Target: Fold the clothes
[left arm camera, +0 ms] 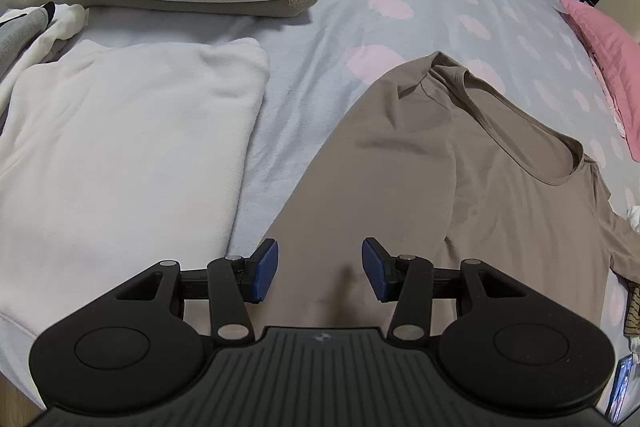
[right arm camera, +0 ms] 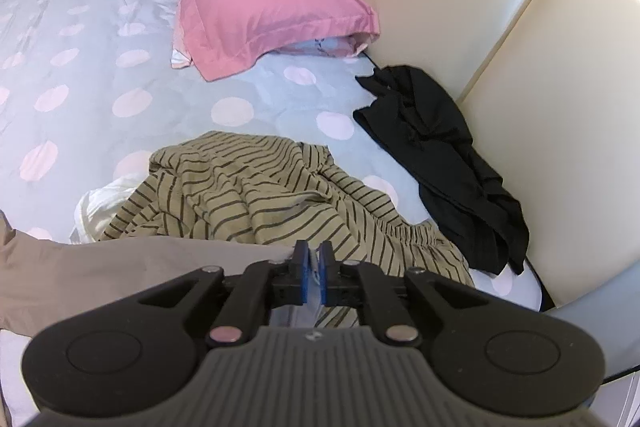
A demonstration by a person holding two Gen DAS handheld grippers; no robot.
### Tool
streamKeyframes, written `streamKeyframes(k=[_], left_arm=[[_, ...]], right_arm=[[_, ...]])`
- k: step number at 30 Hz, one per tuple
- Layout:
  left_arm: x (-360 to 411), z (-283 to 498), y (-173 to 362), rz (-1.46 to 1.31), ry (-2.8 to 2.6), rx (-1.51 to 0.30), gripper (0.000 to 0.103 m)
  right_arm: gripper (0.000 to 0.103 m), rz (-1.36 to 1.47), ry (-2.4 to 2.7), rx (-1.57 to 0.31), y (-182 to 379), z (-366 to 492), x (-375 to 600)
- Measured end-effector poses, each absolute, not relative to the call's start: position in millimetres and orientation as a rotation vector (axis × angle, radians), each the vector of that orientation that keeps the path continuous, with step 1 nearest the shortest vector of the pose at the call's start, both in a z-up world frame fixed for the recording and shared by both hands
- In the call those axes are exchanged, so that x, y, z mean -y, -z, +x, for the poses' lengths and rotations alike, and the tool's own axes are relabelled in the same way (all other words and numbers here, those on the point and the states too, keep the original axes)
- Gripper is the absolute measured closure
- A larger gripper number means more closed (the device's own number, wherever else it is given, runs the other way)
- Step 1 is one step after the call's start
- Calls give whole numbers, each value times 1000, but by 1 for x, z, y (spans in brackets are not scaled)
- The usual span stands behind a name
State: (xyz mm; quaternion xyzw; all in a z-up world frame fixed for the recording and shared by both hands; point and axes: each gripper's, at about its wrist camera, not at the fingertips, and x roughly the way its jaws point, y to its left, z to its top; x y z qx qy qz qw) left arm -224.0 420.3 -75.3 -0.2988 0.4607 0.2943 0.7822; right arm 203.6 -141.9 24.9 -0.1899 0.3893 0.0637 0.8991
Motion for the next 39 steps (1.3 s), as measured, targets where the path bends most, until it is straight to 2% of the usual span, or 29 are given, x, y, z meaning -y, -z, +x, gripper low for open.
streamKeyframes(k=[3, 5, 10, 16, 24, 30, 32, 33, 34, 35, 39], left_arm=[[-419, -224, 74, -637, -629, -999, 59], [-417, -226, 72, -629, -626, -994, 59], [-413, -232, 66, -616, -622, -986, 59], [-411, -248, 65, -625, -637, -984, 58], [-409, -271, 83, -624, -676, -1049, 57], [-406, -264, 102, -541, -675, -1112, 58], [-403, -260, 106, -483, -682, -1133, 69], [-400, -259, 106, -451, -690, -1139, 79], [-398, -257, 105, -429, -686, -1136, 94], [-395, -257, 103, -430, -670, -1127, 101], [-386, -255, 93, -400, -645, -1083, 103]], right_arm=[[82, -391, -150, -736, -35, 185, 139], [67, -368, -175, -682, -41, 168, 135], [67, -257, -327, -662, -38, 122, 118], [66, -167, -503, -756, 5, 76, 74], [66, -256, -630, -878, 64, 38, 33], [66, -304, -677, -883, 73, 25, 27], [66, -313, -679, -885, 75, 24, 27], [66, -319, -679, -885, 76, 23, 26], [66, -324, -679, -886, 77, 22, 26], [66, -330, -679, -886, 78, 21, 26], [66, -351, -679, -886, 82, 17, 25]])
